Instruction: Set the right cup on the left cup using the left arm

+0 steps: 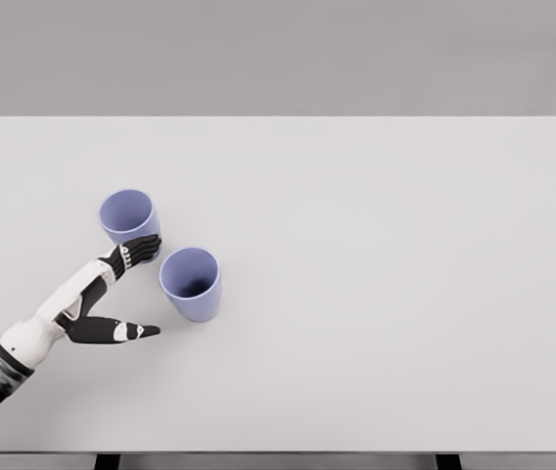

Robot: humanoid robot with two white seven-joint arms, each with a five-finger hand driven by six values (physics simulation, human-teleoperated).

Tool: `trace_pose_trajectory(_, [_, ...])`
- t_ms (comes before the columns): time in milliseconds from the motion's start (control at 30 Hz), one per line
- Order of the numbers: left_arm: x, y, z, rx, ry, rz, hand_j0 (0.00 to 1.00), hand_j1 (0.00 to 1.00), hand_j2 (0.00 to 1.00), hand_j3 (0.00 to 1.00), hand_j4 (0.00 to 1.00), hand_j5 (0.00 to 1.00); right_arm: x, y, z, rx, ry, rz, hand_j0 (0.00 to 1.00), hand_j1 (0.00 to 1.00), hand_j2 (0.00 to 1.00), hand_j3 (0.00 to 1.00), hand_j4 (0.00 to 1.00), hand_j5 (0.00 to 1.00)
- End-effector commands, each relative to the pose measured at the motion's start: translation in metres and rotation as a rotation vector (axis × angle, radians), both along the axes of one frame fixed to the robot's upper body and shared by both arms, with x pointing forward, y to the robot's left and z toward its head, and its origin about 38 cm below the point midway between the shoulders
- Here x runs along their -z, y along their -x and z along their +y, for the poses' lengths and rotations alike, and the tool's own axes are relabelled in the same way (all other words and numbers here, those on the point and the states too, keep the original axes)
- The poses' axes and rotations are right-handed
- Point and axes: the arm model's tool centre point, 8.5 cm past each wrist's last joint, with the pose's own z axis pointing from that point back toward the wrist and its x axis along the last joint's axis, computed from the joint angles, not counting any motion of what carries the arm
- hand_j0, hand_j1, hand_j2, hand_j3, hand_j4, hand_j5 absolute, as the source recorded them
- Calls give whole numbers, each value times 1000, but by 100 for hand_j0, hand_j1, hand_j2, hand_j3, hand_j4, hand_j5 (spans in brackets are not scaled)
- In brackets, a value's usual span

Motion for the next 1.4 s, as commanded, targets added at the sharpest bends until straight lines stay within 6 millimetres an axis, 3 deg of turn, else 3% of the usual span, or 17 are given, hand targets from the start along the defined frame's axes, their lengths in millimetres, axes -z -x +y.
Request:
trace_pose_trajectory(0, [0,0,-1,0,6,3,97,97,97,97,97,97,0,0,0,0,0,0,100,100,100,100,100,100])
trace_pose_trajectory(533, [3,-9,-26,12,12,-44,97,97,97,97,97,97,0,0,0,0,0,0,100,100,100,100,100,100])
trace_pose_trajectory(1367, [8,-17,-39,30,3,-18,97,97,97,97,97,97,0,0,0,0,0,0,100,100,100,100,100,100])
